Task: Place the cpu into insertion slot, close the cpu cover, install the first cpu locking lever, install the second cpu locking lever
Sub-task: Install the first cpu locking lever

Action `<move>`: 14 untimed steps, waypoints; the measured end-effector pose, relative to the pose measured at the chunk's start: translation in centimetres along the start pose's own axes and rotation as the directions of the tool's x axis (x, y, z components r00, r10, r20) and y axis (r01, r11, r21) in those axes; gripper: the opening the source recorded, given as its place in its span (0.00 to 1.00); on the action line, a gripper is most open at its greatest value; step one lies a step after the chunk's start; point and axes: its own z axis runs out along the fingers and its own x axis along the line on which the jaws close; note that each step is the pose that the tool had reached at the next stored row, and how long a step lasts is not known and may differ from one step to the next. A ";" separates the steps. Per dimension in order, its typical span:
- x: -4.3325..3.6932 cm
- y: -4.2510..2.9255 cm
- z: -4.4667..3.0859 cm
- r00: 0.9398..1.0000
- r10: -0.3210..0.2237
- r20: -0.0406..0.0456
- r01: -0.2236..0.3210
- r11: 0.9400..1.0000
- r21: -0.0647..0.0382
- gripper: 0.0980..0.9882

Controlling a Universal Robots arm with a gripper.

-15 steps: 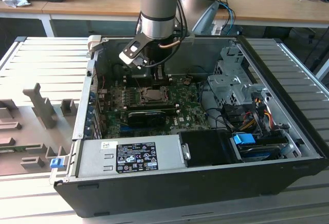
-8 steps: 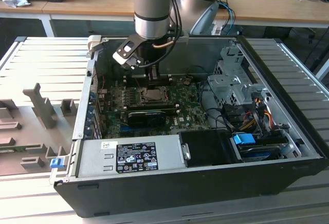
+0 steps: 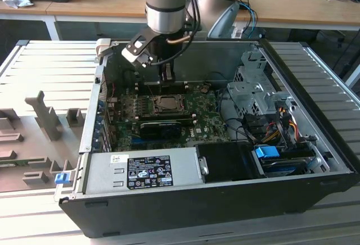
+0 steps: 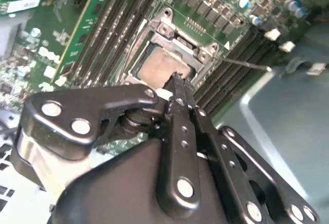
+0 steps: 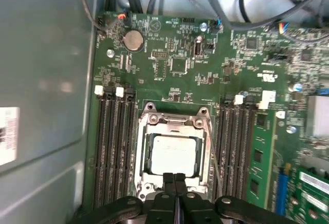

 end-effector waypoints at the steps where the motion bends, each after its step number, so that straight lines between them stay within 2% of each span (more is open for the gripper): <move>1: 0.01 0.01 -0.49 1.000 0.000 0.000 0.000 1.000 0.000 0.01; 4: 0.01 0.01 -0.63 1.000 -0.008 0.000 0.008 1.000 0.000 0.01; 7: 0.01 0.00 -0.64 0.998 -0.067 -0.001 0.067 0.998 0.001 0.01; 9: 0.01 0.00 -0.64 0.994 -0.112 -0.002 0.112 0.994 0.001 0.01; 11: 0.01 0.00 -0.64 0.985 -0.175 -0.003 0.175 0.985 0.002 0.01; 14: 0.01 0.00 -0.64 0.979 -0.205 -0.004 0.205 0.979 0.003 0.01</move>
